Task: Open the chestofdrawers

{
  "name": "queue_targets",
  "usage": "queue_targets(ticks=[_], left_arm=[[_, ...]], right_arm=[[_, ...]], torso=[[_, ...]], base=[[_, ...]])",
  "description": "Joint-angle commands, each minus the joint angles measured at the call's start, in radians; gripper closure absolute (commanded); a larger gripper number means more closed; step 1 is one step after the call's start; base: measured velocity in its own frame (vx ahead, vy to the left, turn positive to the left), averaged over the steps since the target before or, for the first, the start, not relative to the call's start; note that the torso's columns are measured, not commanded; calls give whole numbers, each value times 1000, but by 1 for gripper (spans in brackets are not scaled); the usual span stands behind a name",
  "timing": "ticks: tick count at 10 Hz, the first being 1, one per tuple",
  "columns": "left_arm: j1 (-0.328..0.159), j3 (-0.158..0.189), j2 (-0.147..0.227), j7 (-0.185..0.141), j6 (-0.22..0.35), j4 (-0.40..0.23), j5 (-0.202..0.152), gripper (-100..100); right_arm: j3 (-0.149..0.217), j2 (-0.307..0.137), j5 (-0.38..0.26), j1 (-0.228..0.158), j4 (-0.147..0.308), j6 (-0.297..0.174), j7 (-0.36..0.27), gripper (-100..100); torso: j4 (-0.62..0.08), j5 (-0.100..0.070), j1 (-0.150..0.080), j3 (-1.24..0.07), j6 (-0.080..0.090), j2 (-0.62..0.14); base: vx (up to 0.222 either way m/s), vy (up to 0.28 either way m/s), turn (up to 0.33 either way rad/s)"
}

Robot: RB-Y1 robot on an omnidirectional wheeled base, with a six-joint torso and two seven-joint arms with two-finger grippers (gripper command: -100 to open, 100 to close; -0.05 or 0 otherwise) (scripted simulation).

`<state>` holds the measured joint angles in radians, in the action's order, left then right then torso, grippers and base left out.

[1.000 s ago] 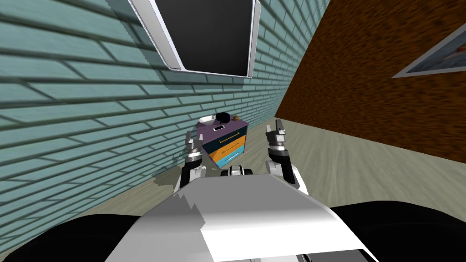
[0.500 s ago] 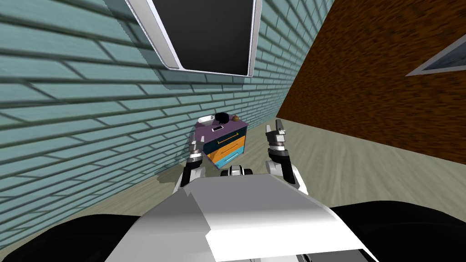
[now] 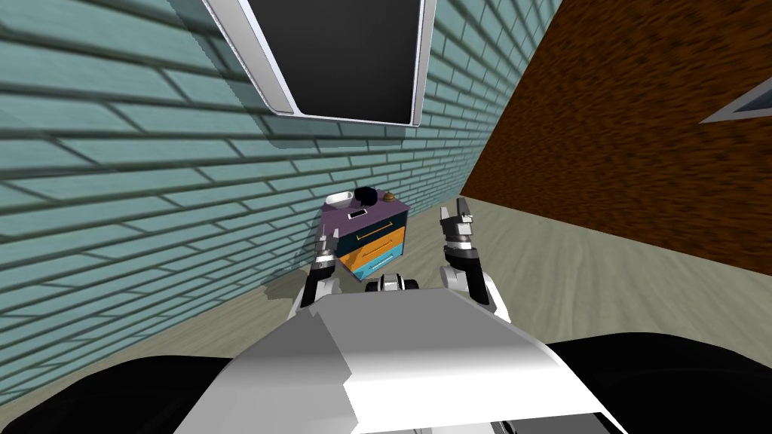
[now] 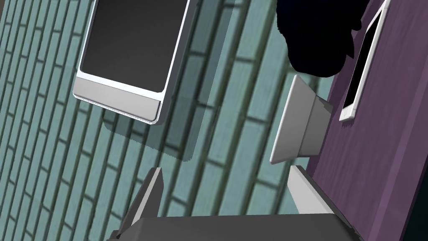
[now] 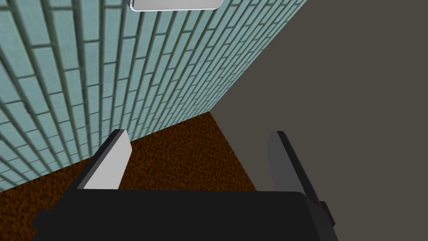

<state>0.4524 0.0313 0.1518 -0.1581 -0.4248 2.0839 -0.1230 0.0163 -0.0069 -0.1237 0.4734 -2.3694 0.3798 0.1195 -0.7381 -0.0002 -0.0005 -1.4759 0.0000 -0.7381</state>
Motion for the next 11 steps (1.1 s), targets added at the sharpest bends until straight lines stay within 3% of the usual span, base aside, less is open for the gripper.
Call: queue_targets(ticks=[1,7,11], left_arm=[[-3,6,-4,-3,-22,-54,-7,-100],[-18,27,-24,-13,-60,-178,-25,-100],[-22,32,-21,-15,-70,-212,-30,-100]], right_arm=[[0,0,0,0,0,0,0,0],[0,0,0,0,0,0,0,0],[0,0,0,0,0,0,0,0]], torso=[[0,0,1,0,0,0],[7,4,1,-2,2,6],[12,8,2,-5,5,12]], base=[[29,-74,43],[39,-73,59],[19,-36,25]])
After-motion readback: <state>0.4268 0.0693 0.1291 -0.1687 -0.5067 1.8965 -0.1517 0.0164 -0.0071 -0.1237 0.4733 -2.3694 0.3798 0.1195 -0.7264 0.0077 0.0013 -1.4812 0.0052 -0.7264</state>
